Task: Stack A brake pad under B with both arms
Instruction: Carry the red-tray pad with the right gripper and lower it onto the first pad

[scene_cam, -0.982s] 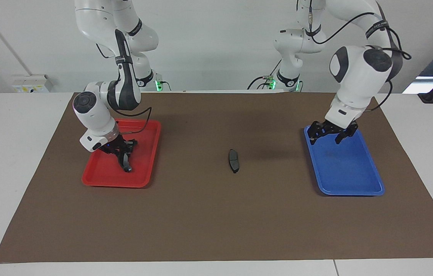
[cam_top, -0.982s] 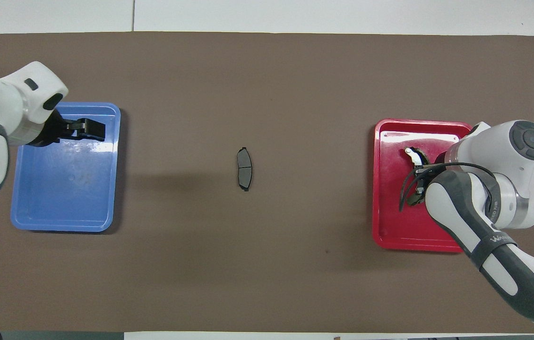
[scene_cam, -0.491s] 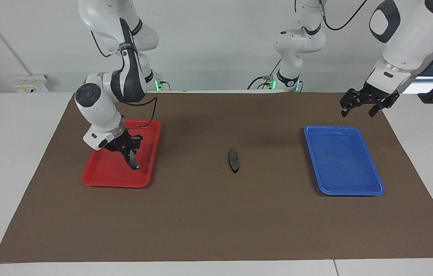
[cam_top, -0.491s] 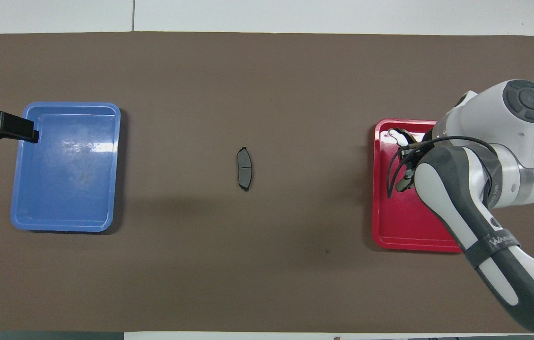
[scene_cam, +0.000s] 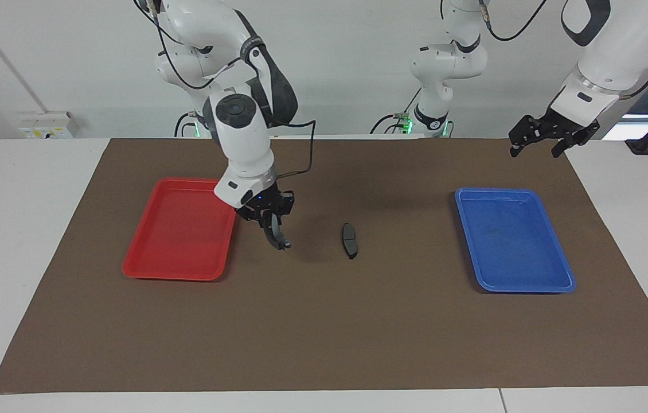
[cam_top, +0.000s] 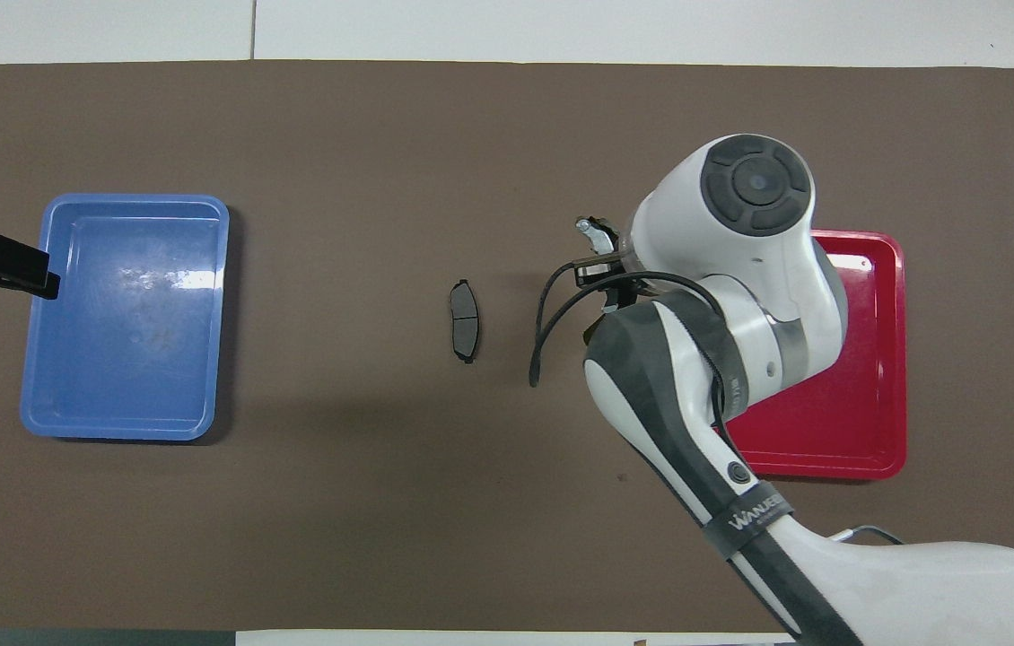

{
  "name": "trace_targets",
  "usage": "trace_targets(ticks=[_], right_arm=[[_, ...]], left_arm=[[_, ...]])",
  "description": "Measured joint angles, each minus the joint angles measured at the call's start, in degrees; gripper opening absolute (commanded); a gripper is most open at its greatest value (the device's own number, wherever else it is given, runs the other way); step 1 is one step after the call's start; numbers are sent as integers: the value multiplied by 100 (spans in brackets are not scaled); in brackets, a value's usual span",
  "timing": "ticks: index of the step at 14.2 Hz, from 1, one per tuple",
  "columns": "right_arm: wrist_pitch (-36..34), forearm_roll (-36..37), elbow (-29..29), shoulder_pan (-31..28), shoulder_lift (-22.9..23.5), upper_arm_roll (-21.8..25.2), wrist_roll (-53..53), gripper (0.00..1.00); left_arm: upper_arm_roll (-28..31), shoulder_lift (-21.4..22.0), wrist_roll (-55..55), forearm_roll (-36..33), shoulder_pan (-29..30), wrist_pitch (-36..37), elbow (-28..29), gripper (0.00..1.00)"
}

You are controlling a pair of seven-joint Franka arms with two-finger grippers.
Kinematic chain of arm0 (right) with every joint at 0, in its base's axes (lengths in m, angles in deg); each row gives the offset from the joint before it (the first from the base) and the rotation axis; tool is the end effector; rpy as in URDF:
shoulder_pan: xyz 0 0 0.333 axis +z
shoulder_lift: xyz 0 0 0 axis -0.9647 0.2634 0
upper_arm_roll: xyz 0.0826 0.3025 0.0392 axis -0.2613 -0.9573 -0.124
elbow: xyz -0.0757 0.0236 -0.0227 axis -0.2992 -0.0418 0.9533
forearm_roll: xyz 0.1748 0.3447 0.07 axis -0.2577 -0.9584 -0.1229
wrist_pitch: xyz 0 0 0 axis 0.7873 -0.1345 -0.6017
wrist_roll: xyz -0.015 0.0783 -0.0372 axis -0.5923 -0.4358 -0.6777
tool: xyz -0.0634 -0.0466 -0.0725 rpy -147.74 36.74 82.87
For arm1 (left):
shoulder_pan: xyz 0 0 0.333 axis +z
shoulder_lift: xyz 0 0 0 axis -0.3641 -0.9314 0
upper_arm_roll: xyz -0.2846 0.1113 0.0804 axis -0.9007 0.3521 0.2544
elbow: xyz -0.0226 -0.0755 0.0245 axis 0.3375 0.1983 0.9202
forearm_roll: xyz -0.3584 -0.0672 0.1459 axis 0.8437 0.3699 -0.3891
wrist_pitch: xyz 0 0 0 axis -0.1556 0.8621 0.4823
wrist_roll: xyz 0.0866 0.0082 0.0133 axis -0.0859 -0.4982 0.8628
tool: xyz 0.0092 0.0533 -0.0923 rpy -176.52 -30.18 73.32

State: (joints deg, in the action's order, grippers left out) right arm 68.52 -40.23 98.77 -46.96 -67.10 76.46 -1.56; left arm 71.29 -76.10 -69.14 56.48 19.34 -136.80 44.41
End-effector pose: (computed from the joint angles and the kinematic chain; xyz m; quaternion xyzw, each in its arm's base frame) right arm 0.5784 0.2784 0.4267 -0.9981 -0.0513 -0.0157 0.0308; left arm 0.5458 -0.0282 0.6257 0.9978 -0.0471 -0.0467 0.0060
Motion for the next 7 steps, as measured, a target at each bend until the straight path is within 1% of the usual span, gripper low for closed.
trace_targets(ticks=[2, 4, 6, 7], right_arm=[[-2, -45, -471, 310, 484, -6, 257, 0], [4, -265, -874, 521, 1020, -39, 470, 0], [19, -319, -1115, 638, 1402, -120, 749, 0], [29, -325, -1183, 663, 1498, -200, 835, 0]], left_arm=[[-1, -1, -8, 0, 0, 2, 3, 100], [-5, -1, -11, 0, 0, 2, 3, 100], [-8, -1, -11, 0, 0, -1, 3, 100], [-10, -1, -12, 0, 0, -17, 2, 100]])
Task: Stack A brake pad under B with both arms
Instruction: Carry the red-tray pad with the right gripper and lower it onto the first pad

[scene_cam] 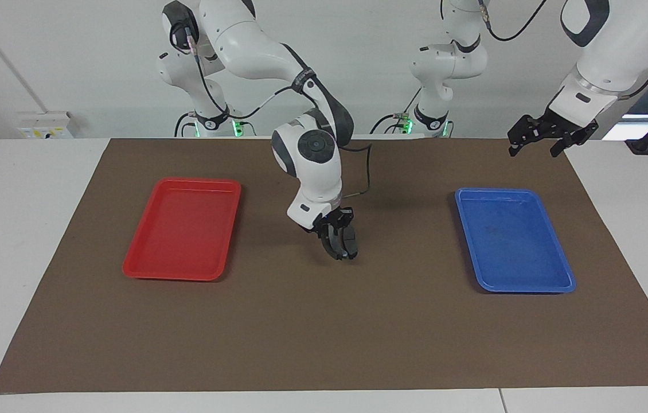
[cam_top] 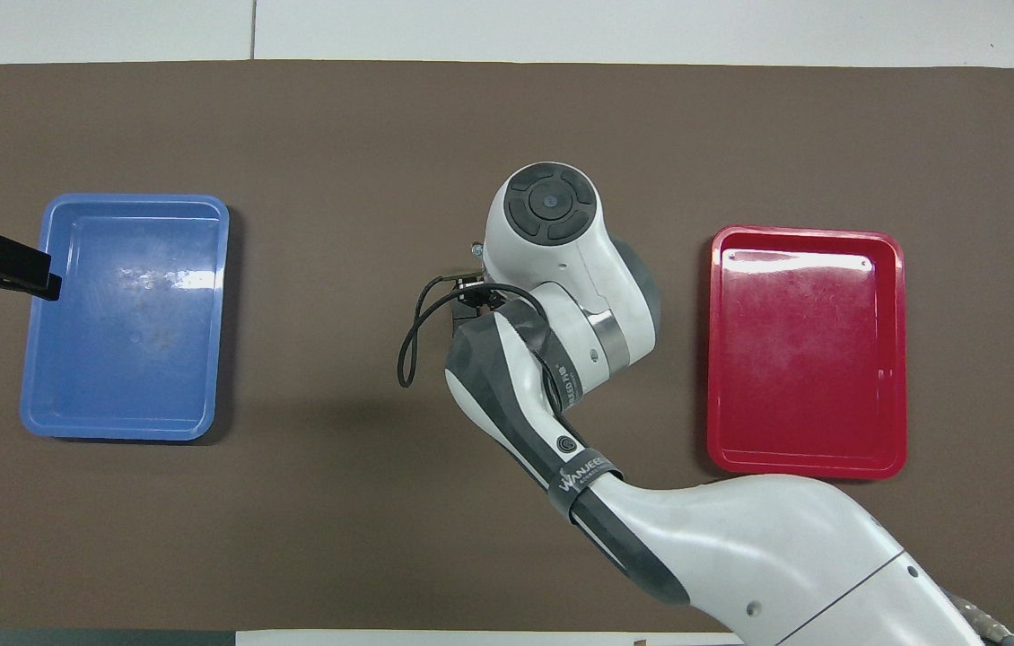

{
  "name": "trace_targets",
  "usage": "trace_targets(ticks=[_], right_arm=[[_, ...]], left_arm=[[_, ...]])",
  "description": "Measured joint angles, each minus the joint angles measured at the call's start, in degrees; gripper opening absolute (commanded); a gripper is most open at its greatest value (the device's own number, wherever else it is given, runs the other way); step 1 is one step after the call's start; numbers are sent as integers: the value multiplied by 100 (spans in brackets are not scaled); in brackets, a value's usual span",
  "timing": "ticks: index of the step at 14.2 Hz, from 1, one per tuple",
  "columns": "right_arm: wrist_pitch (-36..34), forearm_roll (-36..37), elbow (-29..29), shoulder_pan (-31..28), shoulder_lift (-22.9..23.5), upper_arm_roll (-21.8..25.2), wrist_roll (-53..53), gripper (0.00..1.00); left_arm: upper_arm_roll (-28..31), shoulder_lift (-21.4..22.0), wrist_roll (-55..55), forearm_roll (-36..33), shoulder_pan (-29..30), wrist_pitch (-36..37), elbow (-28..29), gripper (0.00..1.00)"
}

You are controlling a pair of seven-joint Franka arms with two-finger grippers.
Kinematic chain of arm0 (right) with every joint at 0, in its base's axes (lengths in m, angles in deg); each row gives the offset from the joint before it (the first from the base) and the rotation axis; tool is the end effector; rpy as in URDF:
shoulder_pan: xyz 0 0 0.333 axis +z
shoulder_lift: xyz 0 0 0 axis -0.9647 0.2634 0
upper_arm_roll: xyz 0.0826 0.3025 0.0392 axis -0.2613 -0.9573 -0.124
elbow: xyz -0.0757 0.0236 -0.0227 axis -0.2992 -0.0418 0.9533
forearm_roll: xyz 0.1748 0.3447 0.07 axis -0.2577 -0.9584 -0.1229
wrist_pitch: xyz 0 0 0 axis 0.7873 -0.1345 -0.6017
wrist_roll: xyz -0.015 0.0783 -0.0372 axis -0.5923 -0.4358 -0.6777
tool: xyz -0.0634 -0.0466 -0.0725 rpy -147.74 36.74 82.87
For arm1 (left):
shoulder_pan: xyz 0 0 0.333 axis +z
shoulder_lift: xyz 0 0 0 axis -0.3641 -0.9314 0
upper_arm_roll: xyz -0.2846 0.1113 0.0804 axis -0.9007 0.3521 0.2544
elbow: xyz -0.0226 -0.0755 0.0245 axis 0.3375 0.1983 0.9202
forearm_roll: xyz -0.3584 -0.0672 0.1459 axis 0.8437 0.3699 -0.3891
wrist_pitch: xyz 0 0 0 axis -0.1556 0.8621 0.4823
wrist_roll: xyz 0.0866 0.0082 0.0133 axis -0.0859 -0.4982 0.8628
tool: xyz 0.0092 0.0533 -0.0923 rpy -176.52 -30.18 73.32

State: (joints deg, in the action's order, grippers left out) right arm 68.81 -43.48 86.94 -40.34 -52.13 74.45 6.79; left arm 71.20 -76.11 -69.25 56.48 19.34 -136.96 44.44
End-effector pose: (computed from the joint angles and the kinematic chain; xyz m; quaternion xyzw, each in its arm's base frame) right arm 0.5763 0.3952 0.3491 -0.9979 -0.0393 0.0247 0.0446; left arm 0.5461 -0.0290 0.6255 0.9977 -0.0489 -0.0456 0.0061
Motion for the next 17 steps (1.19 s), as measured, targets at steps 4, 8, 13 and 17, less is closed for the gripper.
trace_targets(ticks=[4, 8, 13, 17], right_arm=[[340, -31, 13, 168, 58, -98, 125, 0], [578, -31, 73, 177, 95, -78, 129, 0], [918, -31, 182, 126, 157, -72, 129, 0], [1214, -31, 462, 155, 178, -90, 121, 0]], left_arm=[[-15, 0, -2, 0, 0, -32, 0, 100], [-8, 0, -2, 0, 4, -32, 0, 100], [-5, 0, -2, 0, 5, -32, 0, 100], [-5, 0, -2, 0, 5, -33, 0, 100]])
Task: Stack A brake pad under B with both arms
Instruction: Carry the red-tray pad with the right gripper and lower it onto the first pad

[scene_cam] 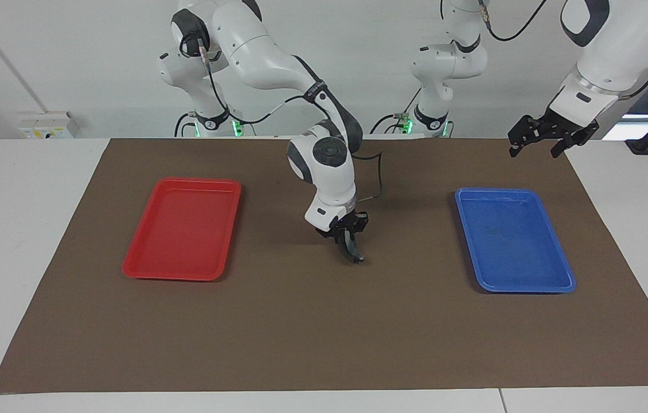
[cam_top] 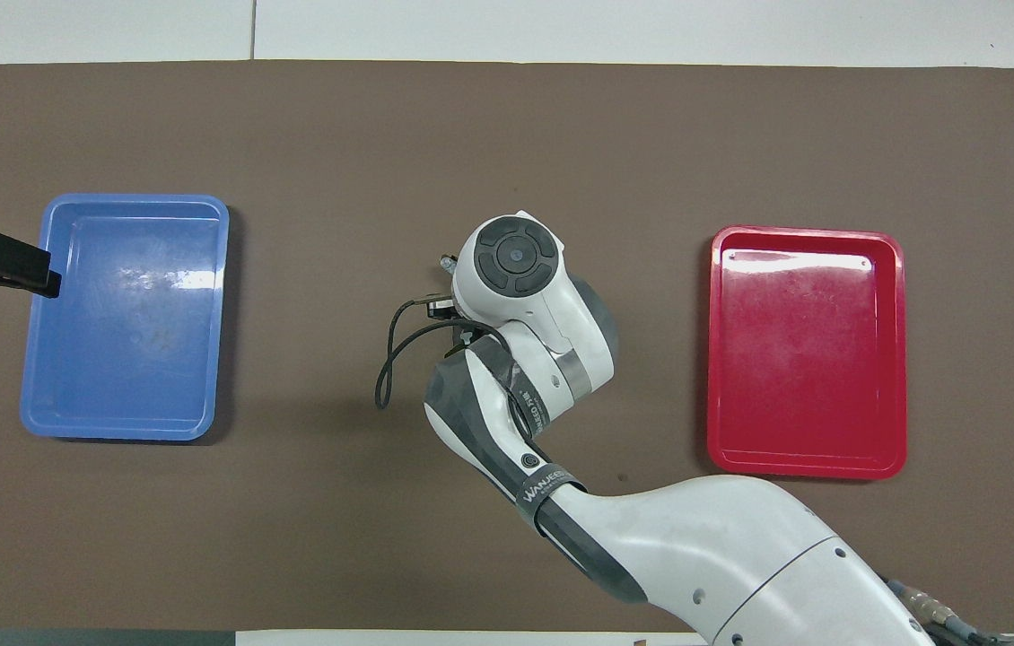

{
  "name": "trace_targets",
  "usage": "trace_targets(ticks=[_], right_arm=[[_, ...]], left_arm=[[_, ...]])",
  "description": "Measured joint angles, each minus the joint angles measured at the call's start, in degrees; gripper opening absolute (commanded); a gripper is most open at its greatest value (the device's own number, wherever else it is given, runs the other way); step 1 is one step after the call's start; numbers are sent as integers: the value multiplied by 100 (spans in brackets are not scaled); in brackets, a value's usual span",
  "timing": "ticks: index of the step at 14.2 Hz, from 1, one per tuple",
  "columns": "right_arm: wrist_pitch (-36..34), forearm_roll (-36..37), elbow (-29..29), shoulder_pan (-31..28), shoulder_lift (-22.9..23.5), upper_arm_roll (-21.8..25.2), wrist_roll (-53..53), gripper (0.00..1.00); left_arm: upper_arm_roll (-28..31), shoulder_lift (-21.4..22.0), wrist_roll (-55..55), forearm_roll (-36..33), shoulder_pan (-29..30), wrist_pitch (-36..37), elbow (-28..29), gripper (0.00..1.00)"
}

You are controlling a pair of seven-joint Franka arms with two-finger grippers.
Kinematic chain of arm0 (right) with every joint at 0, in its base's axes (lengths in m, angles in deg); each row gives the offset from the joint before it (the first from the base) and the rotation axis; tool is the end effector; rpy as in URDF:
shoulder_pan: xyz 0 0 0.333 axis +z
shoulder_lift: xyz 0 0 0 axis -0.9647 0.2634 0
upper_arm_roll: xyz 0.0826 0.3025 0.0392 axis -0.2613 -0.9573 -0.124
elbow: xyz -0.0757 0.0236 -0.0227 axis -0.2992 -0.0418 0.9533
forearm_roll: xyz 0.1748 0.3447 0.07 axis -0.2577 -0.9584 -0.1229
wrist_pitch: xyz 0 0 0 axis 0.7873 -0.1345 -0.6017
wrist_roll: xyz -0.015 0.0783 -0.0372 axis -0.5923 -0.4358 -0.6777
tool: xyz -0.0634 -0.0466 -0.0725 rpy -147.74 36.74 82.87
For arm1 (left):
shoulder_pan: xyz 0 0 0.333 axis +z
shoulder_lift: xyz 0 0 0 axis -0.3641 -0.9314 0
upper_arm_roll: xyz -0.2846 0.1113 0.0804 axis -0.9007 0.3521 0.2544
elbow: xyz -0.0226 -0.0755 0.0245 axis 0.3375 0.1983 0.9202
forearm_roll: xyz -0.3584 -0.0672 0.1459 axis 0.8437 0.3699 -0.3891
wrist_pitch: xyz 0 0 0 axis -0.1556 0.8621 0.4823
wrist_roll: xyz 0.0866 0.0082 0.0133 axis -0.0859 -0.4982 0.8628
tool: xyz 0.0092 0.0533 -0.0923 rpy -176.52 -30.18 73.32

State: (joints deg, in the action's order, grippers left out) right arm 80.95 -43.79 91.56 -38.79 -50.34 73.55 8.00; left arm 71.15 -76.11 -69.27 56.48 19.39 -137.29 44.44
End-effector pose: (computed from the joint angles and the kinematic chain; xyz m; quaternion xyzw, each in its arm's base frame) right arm 0.5642 0.4172 0.3094 -0.9966 -0.0388 -0.0157 0.0708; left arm 0.5467 -0.0291 0.6260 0.9979 -0.0490 -0.0428 0.0061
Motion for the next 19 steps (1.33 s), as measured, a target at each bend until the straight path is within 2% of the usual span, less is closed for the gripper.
trace_targets(ticks=[11, 12, 13, 14, 19], right_arm=[[55, 0, 175, 142, -42, -14, 2, 3], [20, -1, 175, 163, -49, -14, 3, 18], [17, -1, 176, 174, -50, -14, 3, 56], [17, -1, 178, 175, -50, -13, 3, 100], [17, 0, 169, 185, -88, -12, 3, 100]], left_arm=[[0, 0, 0, 0, 0, 0, 0, 100], [0, 0, 0, 0, 0, 0, 0, 100], [0, 0, 0, 0, 0, 0, 0, 100], [0, 0, 0, 0, 0, 0, 0, 100], [0, 0, 0, 0, 0, 0, 0, 100]])
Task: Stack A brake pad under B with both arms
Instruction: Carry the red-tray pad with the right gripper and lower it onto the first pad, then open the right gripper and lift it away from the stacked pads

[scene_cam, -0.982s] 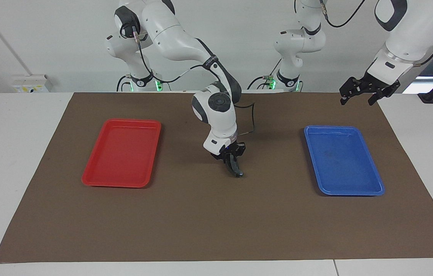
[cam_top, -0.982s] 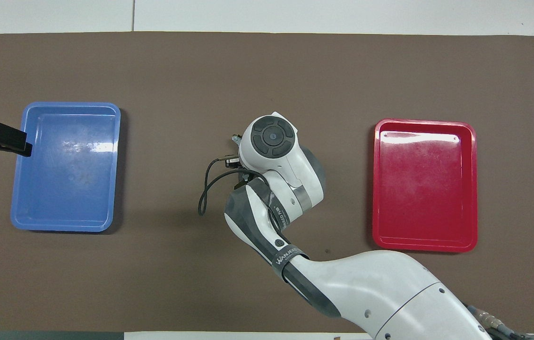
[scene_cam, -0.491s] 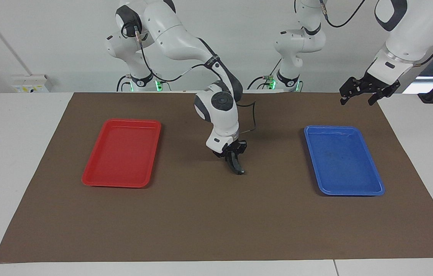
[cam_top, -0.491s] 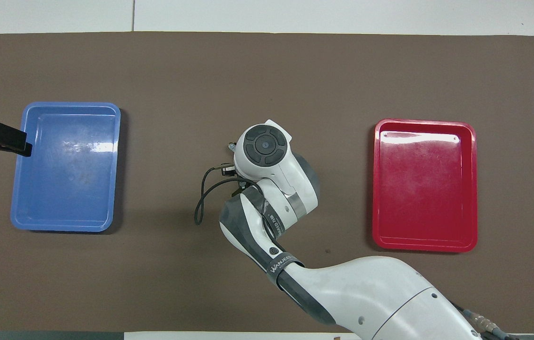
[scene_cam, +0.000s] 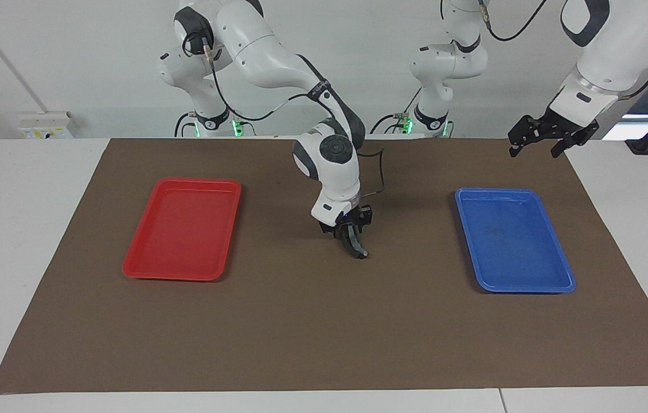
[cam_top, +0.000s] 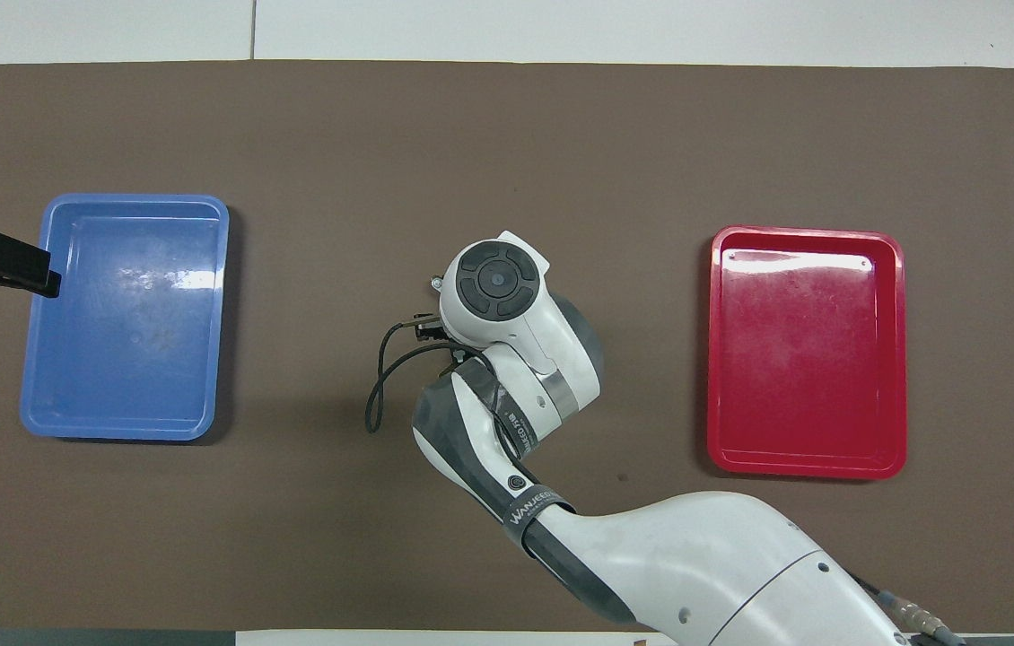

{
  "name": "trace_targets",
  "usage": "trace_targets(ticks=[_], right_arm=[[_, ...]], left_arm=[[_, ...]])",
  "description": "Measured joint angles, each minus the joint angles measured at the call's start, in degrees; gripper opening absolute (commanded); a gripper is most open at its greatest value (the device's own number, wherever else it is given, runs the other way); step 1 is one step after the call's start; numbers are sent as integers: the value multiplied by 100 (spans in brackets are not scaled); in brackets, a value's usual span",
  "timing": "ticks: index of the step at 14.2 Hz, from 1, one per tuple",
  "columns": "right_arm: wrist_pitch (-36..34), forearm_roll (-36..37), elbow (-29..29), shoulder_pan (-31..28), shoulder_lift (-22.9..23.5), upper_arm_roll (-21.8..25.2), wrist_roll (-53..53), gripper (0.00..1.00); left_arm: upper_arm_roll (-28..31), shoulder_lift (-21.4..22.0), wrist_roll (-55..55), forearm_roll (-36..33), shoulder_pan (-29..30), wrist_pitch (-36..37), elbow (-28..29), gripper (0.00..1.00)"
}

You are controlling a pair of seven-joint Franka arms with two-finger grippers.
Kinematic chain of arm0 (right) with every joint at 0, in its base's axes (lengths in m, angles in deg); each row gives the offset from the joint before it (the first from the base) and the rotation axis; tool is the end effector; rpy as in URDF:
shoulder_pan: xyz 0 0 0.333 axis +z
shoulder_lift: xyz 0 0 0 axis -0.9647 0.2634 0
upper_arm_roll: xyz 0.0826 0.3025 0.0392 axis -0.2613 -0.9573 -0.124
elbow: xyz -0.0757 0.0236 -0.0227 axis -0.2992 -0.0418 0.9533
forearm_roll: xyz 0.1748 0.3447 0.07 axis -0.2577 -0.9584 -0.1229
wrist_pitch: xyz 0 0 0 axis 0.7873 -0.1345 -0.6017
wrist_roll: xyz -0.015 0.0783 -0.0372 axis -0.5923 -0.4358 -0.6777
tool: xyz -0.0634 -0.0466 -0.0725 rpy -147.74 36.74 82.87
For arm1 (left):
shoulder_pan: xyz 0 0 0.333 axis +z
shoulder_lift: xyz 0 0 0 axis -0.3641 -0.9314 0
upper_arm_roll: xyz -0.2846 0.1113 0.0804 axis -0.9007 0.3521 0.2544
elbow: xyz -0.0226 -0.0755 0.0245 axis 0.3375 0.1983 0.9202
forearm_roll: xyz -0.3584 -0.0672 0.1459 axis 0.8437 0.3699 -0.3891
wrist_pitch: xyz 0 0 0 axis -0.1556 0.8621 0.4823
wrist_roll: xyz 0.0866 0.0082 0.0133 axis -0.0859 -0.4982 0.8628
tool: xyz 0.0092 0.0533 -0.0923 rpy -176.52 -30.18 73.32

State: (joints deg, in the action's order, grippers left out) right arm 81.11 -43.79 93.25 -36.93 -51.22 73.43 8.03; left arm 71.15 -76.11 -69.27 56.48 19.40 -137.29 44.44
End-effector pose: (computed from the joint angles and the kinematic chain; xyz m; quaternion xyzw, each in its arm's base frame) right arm 0.5443 0.4322 0.3068 -0.9961 -0.0552 -0.0096 0.0682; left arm 0.5467 -0.0290 0.6260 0.9979 -0.0490 -0.0428 0.0061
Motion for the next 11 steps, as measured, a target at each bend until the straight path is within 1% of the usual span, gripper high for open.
trace_targets(ticks=[3, 5, 7, 9, 11], right_arm=[[-74, 144, -45, -25, -220, 99, 0, 100], [-456, 535, -72, -282, -611, 216, 6, 100], [-1086, 703, -82, -842, -1132, 245, -15, 100], [-1883, 733, -73, -1459, -1622, 254, -252, 100], [-2557, 753, -59, -2037, -1957, 262, -639, 100]], left_arm=[[0, 0, 0, 0, 0, 0, 0, 100], [0, 0, 0, 0, 0, 0, 0, 100], [0, 0, 0, 0, 0, 0, 0, 100], [0, 0, 0, 0, 0, 0, 0, 100], [0, 0, 0, 0, 0, 0, 0, 100]])
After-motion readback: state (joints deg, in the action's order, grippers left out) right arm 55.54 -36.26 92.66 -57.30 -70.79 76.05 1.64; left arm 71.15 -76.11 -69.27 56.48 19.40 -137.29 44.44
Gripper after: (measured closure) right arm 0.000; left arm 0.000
